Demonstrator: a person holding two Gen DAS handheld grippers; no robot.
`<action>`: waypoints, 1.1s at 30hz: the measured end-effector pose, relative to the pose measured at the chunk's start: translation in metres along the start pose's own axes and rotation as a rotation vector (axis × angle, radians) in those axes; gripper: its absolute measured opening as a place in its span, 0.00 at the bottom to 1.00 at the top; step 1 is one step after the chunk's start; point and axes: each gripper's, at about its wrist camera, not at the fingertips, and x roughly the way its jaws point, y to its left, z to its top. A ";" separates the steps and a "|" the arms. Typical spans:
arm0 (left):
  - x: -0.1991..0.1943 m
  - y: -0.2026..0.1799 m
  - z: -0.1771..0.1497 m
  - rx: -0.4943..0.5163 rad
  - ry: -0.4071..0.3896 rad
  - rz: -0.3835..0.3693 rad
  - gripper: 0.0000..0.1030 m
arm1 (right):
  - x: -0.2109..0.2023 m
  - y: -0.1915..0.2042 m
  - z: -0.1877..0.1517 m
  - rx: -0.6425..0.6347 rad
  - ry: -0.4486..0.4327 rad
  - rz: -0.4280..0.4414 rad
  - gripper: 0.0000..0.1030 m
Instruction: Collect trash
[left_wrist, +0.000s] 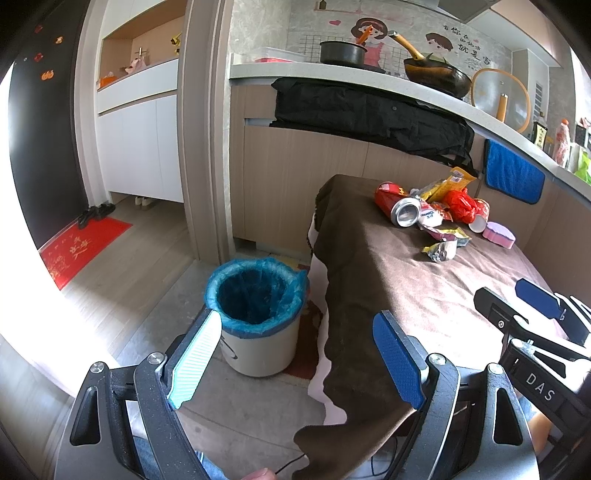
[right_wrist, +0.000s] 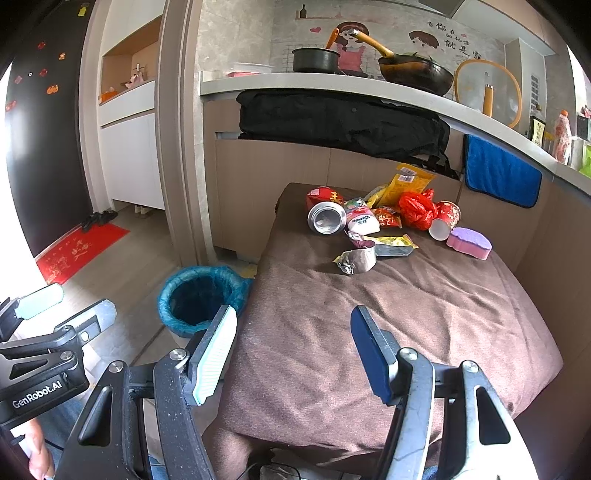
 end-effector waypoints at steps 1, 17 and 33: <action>0.000 -0.001 0.000 0.000 -0.001 -0.001 0.82 | 0.000 0.000 0.000 -0.004 0.000 -0.001 0.59; 0.073 -0.078 0.094 0.032 -0.015 -0.088 0.82 | 0.058 -0.106 0.080 -0.009 -0.058 -0.052 0.59; 0.213 -0.147 0.162 0.100 0.133 -0.084 0.84 | 0.193 -0.185 0.108 -0.041 0.163 0.111 0.60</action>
